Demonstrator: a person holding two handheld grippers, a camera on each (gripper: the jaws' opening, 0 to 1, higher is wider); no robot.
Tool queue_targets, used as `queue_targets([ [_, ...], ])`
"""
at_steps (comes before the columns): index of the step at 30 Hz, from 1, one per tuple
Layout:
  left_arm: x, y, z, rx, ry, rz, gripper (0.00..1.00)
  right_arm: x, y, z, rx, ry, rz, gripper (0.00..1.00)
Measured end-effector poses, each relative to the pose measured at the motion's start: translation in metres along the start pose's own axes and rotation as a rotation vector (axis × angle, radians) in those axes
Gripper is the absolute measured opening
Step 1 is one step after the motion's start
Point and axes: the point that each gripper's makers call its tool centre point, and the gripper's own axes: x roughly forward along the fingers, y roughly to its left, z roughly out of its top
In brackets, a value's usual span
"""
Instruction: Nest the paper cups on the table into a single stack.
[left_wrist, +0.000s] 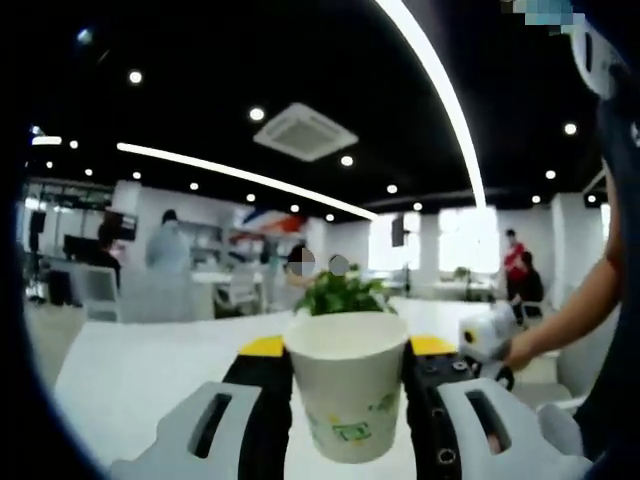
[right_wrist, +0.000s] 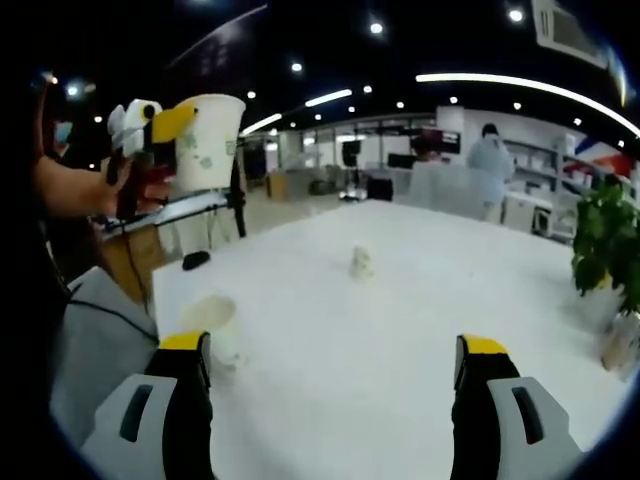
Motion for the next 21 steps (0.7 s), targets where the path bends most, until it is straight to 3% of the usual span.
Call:
queue_targets([
  [7,-0.003,-0.003,-0.002,0.024,0.003,0.006,0.42,0.002,0.001,0.001,-0.004,0.0,0.008,1.0],
  [21,-0.012,-0.014,-0.04,0.068,0.016,-0.004,0.42,-0.001,0.003,-0.002,-0.002,0.011,0.007,1.0],
])
